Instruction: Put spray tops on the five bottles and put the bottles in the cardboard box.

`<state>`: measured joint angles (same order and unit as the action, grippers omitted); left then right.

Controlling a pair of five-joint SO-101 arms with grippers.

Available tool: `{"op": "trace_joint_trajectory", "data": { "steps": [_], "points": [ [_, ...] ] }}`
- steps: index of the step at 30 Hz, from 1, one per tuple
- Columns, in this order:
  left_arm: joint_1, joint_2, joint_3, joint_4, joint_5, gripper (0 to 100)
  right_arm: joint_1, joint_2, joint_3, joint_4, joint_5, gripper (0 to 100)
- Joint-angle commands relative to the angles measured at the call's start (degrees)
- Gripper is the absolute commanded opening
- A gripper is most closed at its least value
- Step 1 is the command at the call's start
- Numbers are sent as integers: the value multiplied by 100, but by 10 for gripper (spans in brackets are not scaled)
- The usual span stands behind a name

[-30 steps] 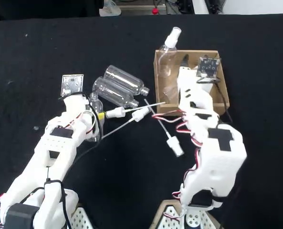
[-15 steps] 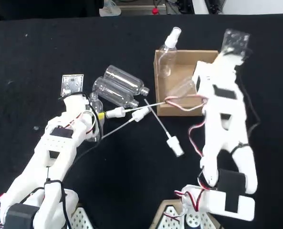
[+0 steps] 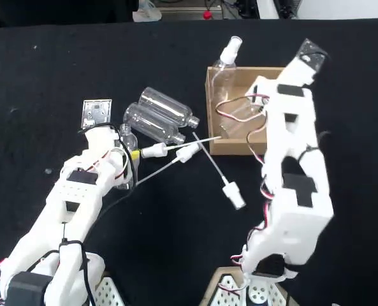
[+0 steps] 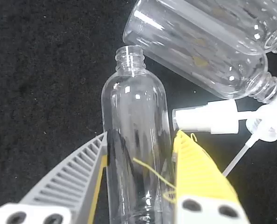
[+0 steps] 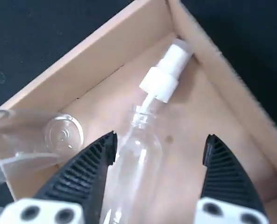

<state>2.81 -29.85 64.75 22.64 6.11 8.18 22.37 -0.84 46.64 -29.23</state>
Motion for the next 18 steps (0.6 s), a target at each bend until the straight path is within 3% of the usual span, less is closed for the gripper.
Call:
{"op": "trace_joint_trajectory", "data": {
  "steps": [1, 7, 18],
  "points": [
    [-84, -88, -22, -44, -9, 216, -132, 110, -831, 466, -237, 255],
    [-84, -97, -22, -44, -9, 216, -132, 488, -1288, 809, -642, 255],
    [-84, -88, -22, -44, -9, 216, -457, 602, -1288, 818, -624, 255]
  ]
}}
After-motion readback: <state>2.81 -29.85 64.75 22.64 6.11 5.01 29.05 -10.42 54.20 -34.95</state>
